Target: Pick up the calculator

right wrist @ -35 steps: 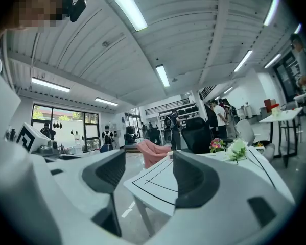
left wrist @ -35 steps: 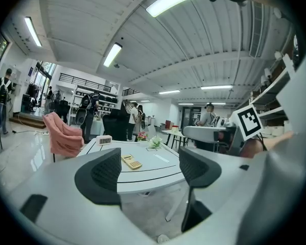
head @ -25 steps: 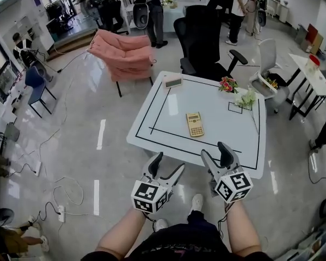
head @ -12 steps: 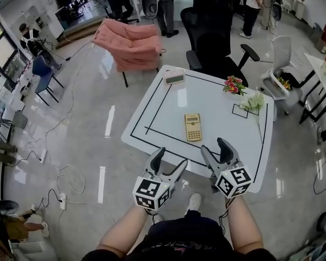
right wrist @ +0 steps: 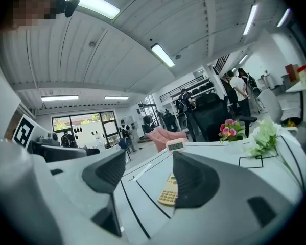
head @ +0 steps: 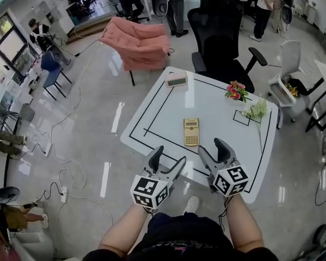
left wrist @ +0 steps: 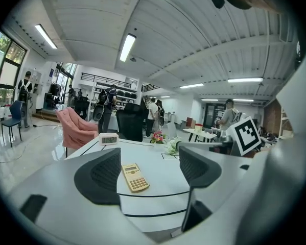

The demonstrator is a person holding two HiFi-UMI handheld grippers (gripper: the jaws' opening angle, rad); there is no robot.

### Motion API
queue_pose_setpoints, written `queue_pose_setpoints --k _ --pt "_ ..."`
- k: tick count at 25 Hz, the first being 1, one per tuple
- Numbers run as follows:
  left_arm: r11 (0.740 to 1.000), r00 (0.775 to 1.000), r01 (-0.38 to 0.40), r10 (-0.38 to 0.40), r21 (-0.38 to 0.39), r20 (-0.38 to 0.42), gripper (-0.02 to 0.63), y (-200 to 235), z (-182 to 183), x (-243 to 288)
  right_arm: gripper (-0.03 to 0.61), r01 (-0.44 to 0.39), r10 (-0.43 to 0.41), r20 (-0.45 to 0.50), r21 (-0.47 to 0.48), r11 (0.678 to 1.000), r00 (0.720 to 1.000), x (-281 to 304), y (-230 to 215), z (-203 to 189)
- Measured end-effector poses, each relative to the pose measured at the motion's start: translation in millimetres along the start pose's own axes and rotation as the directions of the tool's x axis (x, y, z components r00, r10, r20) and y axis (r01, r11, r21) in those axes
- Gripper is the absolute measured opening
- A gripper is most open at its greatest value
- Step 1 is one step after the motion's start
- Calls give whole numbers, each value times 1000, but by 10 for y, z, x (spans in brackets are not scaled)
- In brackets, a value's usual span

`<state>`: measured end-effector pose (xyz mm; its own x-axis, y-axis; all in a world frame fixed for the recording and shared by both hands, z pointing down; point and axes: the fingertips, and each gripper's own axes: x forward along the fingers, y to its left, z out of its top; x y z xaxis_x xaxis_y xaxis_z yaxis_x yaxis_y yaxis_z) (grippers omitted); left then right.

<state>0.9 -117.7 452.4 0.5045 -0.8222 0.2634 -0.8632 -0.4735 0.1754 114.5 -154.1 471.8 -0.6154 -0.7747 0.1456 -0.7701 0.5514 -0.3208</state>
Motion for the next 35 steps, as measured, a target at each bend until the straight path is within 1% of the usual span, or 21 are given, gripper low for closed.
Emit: queue_pose_setpoints --k 9,16,21,27,31,35 --pt "999 1000 -27 27 -20 -11 347 -17 15 130 276 -34 35 -48 13 999 998 76 -123 -96" --pt "1000 1000 -2 2 -19 -25 347 -9 0 194 289 -23 24 -90 14 1000 996 108 -116 -262" --pt "999 999 29 -30 -27 -33 347 99 -20 287 293 4 -4 -124 5 1000 992 179 -127 -395" --pt "995 994 91 -93 -36 -55 345 308 -17 454 296 57 -57 -171 -4 998 984 402 -142 -548" --pt "991 988 131 -134 -37 -80 345 502 -23 576 312 105 -103 -204 -5 994 973 615 -183 -672" --pt "984 980 168 -173 -52 -103 345 719 -39 715 325 158 -156 -245 -11 987 957 800 -222 -824"
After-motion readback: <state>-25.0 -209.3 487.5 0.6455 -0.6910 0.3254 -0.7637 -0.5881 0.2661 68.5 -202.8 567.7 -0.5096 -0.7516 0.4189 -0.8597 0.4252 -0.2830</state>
